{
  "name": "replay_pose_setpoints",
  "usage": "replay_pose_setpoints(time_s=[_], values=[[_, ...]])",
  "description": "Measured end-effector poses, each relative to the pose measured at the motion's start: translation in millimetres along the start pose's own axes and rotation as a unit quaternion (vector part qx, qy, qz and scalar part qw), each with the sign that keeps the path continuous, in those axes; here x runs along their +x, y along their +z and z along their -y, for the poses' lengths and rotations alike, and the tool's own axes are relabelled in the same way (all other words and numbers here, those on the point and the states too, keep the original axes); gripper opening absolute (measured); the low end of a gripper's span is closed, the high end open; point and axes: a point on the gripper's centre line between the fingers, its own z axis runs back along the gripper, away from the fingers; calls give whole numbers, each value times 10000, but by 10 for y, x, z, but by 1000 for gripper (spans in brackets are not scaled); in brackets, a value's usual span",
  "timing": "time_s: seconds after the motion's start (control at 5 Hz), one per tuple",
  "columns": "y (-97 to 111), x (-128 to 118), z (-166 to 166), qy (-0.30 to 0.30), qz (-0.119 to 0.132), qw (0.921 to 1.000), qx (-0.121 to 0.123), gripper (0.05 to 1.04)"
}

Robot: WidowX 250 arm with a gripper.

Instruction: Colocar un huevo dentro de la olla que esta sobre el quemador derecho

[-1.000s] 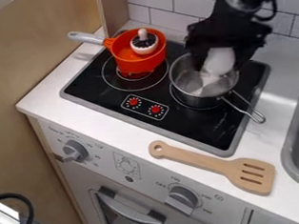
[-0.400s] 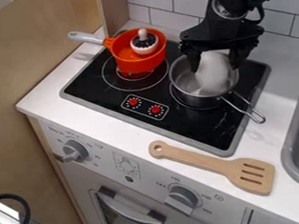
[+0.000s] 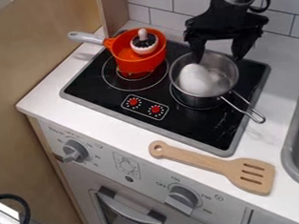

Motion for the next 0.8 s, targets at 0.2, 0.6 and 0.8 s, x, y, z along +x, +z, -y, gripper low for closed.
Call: replay_pose_setpoints(time_s=[0.2, 0.6, 0.8], values=[[105, 31, 82, 13, -172, 9996, 218, 1000], [173, -101, -41, -316, -865, 9921, 856, 1000], [249, -147, -144, -437, -850, 9928, 723, 1000]])
